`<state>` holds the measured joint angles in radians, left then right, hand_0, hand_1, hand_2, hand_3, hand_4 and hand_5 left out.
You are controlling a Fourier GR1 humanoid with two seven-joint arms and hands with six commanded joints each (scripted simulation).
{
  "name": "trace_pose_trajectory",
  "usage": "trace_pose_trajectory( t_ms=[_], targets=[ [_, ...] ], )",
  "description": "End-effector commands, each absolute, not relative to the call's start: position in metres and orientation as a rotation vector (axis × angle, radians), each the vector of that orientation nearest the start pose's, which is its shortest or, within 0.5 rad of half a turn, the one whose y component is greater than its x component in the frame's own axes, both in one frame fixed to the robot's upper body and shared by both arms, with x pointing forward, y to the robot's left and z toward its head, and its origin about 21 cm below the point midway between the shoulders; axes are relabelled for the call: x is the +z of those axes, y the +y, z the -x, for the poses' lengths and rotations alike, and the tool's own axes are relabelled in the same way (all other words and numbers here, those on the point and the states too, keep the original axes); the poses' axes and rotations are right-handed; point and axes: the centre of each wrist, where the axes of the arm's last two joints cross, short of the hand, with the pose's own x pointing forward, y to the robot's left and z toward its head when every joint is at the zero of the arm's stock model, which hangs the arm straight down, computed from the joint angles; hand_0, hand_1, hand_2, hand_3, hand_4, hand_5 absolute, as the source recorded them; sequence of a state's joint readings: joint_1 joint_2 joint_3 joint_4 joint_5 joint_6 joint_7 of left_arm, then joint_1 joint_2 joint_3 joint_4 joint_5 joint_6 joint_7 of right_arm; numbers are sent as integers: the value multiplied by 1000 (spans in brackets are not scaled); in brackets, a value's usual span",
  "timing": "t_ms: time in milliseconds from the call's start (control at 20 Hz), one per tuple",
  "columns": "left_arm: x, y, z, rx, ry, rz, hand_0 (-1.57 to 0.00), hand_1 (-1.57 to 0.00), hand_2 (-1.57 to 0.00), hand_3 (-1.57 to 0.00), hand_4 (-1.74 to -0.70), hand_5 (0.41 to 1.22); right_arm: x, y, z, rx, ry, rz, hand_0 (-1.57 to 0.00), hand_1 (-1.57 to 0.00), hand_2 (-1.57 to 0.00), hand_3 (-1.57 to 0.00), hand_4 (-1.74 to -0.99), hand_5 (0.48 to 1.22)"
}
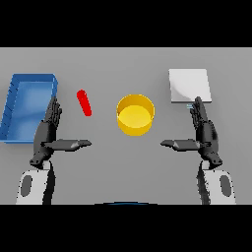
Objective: Pick up the red beaker and tilt it to pour out 1 green nut into yellow bowl. Pick up the yellow bowl and place it on the metallic measuring scale.
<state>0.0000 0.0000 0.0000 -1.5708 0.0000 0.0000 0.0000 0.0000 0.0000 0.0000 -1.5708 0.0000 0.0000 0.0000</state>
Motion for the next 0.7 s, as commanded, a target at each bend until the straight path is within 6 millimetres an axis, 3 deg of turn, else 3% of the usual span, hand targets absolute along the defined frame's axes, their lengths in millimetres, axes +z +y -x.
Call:
trace_pose_trajectory(
  t_ms=[0, 250, 300, 400, 650],
  targets=[
    [-2, 230, -249, 1, -1570, -1, 1, 1, 1, 1, -1093, 623, -3, -228, -248, -1, -1571, 0, 1, 1, 1, 1, -1128, 660],
    [-3, 234, -252, -1, -1570, -2, 1, 1, 1, 1, -1093, 623, -4, -231, -245, 2, -1566, 2, 1, 1, 1, 1, -1128, 660],
    [-4, 233, -241, -68, -1597, -42, 1, 1, 1, 1, -1093, 623, 0, -229, -235, 124, -1673, 87, 1, 1, 1, 1, -1128, 660],
    [2, 231, -229, -132, -1633, -84, 1, 1, 1, 1, -1094, 618, 2, -221, -224, 252, -1727, 165, 1, 1, 1, 1, -1127, 664],
    [6, 226, -229, -176, -1579, -116, 1, 1, 1, 1, -1094, 613, 4, -214, -217, 279, -1709, 191, 1, 1, 1, 1, -1120, 660]
  ],
)
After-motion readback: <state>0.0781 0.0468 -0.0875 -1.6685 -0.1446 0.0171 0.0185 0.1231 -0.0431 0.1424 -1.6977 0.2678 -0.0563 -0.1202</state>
